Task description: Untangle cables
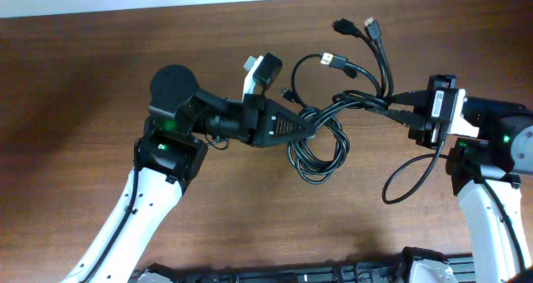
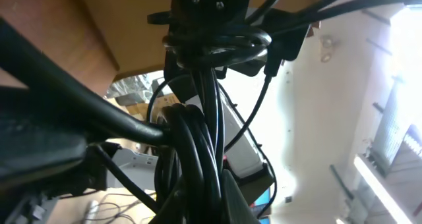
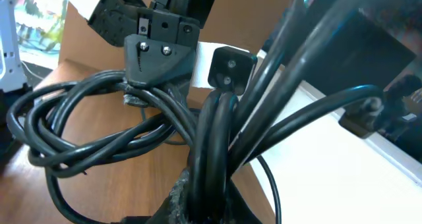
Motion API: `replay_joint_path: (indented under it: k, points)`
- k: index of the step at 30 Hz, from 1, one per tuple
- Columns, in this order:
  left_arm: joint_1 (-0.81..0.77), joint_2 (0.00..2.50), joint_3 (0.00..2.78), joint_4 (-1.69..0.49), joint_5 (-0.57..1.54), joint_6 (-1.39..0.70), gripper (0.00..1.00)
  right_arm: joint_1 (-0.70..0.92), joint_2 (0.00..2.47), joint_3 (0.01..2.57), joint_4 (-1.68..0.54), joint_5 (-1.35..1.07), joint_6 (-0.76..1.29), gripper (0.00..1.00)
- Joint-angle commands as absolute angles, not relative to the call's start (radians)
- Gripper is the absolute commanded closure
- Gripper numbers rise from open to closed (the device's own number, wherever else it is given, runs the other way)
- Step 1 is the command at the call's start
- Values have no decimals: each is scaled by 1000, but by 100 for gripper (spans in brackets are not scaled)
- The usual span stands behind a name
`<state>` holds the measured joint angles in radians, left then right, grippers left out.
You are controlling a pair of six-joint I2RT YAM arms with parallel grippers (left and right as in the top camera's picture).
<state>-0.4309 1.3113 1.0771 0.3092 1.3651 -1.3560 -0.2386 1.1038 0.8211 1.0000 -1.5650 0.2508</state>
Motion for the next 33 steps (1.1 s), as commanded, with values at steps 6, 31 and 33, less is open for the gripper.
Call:
replay_joint_path:
  k: [6,31,33]
  points:
    - [-431,1313,1082,312,1275,-902,100,-279,1102,836,954,-1474,717,93]
    - [-167,1313,1082,485,1186,-1065,100,-339,1102,836,482,-1552,959,1]
    - [-165,1313,1082,485,1151,-1097,100,-316,1102,836,485,-1552,959,2]
